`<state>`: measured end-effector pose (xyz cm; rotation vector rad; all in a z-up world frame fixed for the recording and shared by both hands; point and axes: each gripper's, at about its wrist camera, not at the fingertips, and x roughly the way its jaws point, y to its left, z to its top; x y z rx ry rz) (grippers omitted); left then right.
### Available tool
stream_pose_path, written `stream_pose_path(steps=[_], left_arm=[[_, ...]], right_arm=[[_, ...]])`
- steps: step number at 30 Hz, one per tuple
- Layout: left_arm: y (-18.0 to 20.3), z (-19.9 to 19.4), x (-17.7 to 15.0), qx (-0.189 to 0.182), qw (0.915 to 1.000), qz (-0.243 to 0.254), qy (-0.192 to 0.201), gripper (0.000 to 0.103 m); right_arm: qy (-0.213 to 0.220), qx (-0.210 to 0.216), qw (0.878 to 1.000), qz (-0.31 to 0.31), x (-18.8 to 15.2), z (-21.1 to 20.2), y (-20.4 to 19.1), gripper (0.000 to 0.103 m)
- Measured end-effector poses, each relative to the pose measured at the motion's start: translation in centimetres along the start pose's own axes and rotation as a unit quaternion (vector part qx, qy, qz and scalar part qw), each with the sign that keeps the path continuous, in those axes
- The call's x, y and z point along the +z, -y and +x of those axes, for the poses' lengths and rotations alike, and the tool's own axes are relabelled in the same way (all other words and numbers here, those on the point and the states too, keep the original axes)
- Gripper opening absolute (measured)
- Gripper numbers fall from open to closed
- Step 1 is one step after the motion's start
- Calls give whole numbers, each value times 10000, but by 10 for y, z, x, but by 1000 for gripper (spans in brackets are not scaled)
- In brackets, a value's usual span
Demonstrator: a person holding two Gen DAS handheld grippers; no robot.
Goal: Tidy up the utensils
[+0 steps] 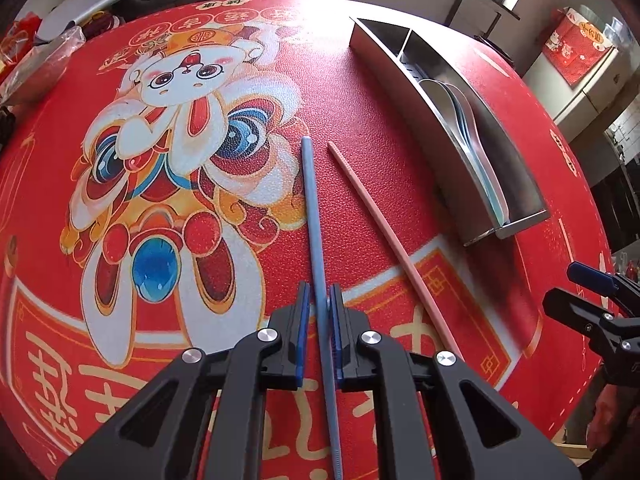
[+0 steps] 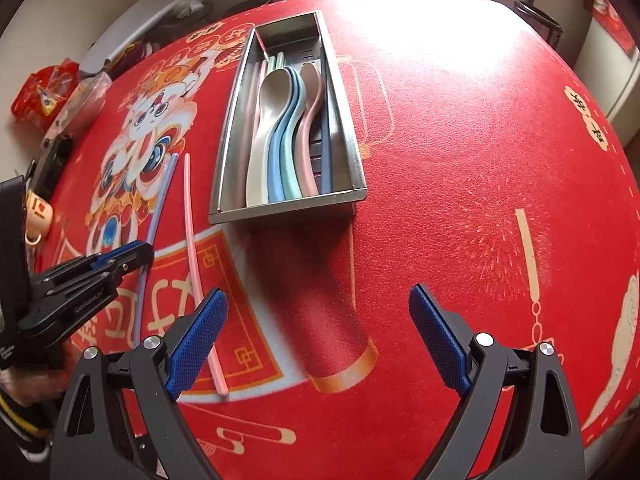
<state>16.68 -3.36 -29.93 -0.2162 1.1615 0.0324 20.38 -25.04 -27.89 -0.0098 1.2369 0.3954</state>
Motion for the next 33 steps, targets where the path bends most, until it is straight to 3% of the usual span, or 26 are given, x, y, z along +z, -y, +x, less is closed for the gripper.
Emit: stream_pose_path(steps=[4,12,15,17,19,30,33], left_arm=[[-10,-3,-2,-197,9996,-188,-18,6],[-46,-26,-16,-120,9984,-523,155,5],[-58,-36,-24,-64,9981,-581,209,5],[-66,-41,-28,-25,9979,-606,215,5],[-74,-46,-33,29,9977,-639,229,5],[-110,-63,-48,202,9956,-870,272,5],[-116,-65,-49,206,9951,-918,294,5]], right_arm=[[54,20,9996,-267,0,-1,-15,89],[11,341,9971,-682,-4,10,-54,88],[-118,334,9956,-862,-6,21,-70,65],[-148,316,9952,-910,-6,29,-77,63],[-172,261,9949,-957,-6,35,-82,50],[-3,-175,9913,-1304,-6,49,-108,22],[-12,-189,9888,-1478,-9,50,-117,8]])
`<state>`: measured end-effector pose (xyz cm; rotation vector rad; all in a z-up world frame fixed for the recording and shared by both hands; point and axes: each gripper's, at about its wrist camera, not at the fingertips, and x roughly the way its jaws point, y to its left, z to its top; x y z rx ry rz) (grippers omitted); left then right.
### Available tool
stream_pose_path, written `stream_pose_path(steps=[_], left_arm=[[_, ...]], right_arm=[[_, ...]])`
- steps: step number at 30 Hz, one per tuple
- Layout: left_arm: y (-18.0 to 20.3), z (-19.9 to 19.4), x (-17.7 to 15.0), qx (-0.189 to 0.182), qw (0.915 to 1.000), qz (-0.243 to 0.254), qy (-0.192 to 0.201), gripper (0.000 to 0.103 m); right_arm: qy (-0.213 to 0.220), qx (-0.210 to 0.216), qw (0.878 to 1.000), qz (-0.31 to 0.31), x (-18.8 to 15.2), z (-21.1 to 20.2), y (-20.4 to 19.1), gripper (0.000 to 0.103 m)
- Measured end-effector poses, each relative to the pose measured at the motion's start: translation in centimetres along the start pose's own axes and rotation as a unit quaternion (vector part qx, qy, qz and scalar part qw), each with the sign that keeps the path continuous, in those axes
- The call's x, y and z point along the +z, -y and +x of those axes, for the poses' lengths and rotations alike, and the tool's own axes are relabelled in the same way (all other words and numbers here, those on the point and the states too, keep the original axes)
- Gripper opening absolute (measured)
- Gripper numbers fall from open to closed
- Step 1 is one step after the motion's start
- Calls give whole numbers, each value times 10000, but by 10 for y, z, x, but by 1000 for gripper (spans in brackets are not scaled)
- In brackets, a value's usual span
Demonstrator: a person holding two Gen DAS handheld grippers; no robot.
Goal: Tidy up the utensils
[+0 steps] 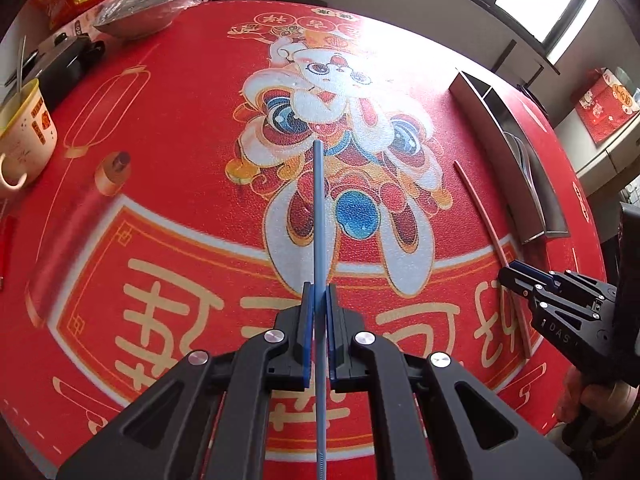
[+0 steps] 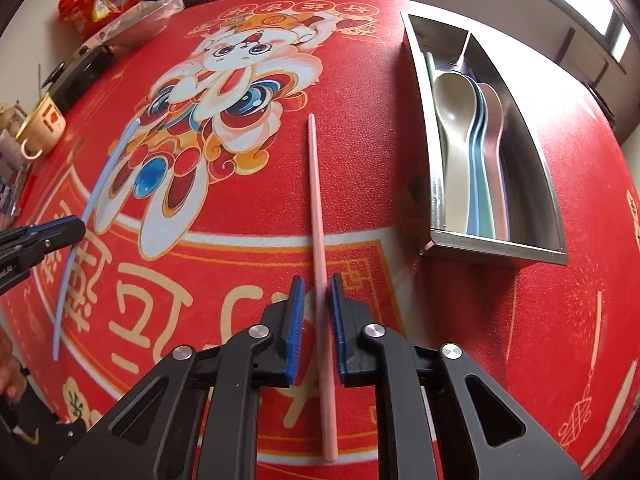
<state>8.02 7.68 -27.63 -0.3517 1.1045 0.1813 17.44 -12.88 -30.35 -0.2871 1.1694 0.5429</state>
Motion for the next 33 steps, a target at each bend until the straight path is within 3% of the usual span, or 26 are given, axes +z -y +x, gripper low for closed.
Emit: stream_pose_path(steps=[6,17,25,33], left_arm=[[0,-3,2,-36,10000,-15,54,5],[14,-1,9,-106,9999,67,117,5],[20,0,11,-89,9999,40,130,5],[20,0,7,27,9999,-80,113,5]], right_arm=[[-72,309,9994,103,1,-2,2,6],[451,947,9929,561,12,-36,21,6],[750,1130,9860,973,26,-59,55,6],[998,1028,9786,1477,65,-57,106,6]])
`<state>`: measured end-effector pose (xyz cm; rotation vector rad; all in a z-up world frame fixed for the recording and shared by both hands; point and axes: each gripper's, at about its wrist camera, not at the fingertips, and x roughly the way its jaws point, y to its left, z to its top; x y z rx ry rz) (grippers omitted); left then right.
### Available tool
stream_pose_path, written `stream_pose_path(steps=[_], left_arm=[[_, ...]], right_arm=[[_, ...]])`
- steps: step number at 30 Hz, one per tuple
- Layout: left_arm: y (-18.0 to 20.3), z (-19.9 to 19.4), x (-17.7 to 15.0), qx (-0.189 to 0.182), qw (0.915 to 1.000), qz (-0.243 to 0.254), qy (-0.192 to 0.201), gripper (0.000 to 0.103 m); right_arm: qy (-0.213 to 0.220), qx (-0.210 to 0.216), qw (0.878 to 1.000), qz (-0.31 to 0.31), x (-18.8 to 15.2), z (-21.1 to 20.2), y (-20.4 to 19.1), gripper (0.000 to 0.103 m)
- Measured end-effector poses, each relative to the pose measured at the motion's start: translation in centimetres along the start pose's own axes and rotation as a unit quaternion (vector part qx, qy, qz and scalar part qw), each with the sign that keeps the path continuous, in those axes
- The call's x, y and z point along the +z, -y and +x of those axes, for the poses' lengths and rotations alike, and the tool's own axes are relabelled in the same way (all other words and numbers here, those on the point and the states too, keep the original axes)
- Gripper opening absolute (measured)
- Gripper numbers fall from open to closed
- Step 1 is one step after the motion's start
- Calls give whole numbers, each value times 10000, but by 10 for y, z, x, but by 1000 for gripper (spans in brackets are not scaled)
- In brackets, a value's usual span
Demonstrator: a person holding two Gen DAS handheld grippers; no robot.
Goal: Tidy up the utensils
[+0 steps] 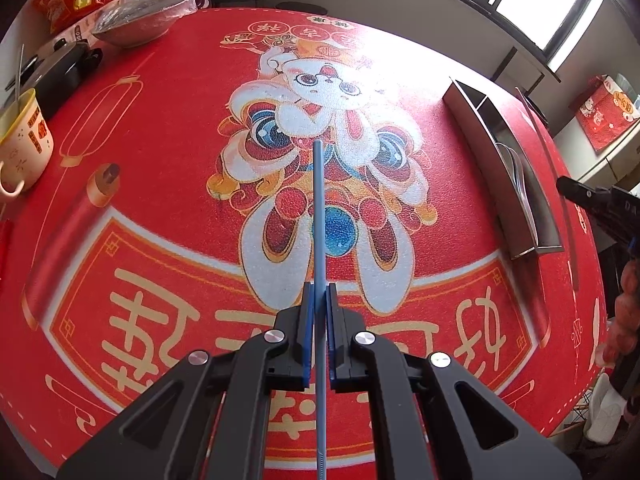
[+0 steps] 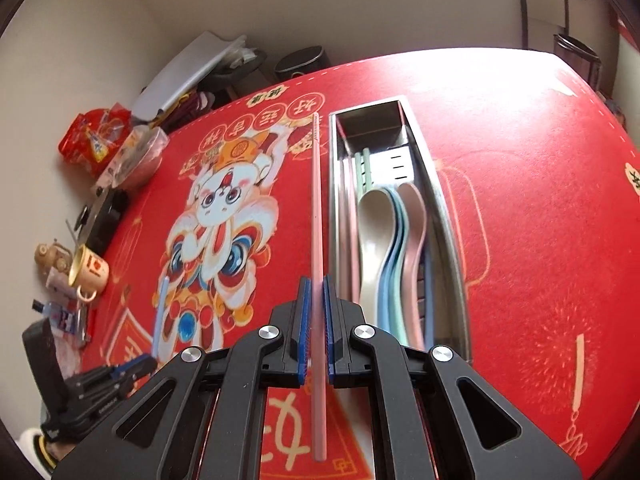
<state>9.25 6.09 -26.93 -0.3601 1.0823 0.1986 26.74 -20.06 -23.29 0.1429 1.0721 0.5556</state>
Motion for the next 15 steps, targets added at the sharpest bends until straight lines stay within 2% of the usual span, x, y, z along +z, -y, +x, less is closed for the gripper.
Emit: stream_pose_path(steps=[5,10,15], left_arm=[[-5,-3,-4,112,9998,-131,19,5],[-15,-7,-9,270,9990,-353,44,5],[-18,-9,-12,357,9983,-454,38,5]], right_arm=[[-212,-28,9996,167,21,26,20,6],[-437,-10,9989,151,26,45,26,6],[-603,74,9973,408,25,62,31,6]])
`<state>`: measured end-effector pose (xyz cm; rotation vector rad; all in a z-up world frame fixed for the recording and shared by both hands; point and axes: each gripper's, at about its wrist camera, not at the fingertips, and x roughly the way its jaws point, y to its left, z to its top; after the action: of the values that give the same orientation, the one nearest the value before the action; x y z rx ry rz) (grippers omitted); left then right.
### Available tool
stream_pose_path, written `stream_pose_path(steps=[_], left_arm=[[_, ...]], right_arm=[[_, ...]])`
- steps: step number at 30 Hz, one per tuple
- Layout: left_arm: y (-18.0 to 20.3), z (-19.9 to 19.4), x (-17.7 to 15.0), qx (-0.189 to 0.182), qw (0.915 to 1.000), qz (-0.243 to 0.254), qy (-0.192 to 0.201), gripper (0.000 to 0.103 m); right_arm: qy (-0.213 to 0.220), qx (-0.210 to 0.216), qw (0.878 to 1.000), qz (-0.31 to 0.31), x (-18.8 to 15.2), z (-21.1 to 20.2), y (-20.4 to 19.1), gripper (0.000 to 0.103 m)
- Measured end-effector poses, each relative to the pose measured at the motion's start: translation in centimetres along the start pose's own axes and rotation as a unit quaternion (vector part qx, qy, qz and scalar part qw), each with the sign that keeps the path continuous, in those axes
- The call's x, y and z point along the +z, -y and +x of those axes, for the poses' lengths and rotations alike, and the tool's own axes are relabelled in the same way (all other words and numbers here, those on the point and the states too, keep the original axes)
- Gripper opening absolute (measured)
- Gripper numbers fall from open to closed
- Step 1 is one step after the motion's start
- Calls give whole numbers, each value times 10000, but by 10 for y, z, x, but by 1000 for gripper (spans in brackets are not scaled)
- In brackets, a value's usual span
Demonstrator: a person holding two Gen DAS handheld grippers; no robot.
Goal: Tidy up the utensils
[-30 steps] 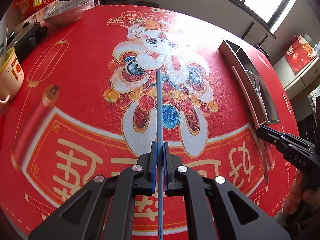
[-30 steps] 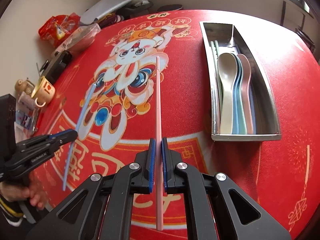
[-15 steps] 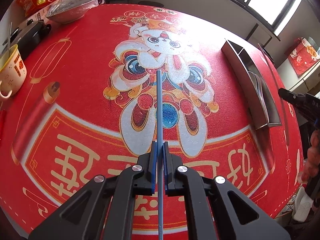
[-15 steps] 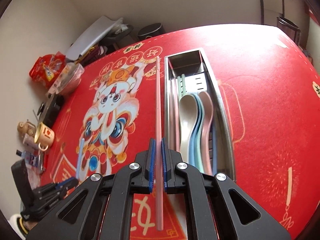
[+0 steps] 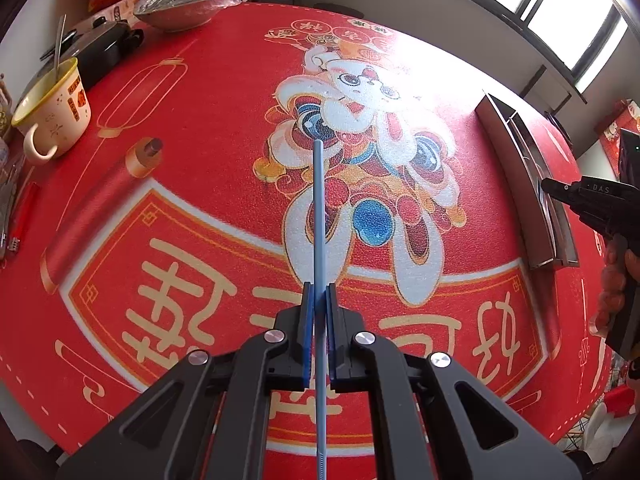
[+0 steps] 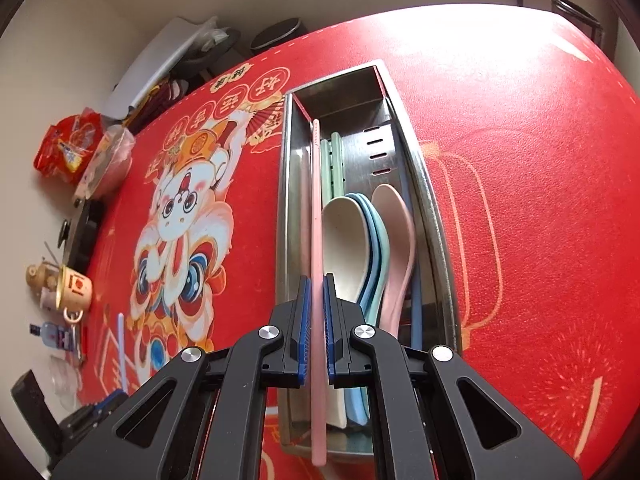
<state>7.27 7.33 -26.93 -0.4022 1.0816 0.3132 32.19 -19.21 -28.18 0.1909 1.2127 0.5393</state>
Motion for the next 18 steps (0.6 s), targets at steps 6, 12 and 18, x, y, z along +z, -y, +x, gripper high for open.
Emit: stream_pose_path(steps=[6,12,18], left_arm=[[2,1,-2,21,10000,-6,-29,5],[1,0,-3,35,10000,-21,-42,5],[4,-1,0,31,10000,68,-23,5]], right_arm=[[-91,55,9999,116,4,11,0,6],[-113,175,9992,327,9,20,1,6],[-197,138,9990,383,10,23,0,8]])
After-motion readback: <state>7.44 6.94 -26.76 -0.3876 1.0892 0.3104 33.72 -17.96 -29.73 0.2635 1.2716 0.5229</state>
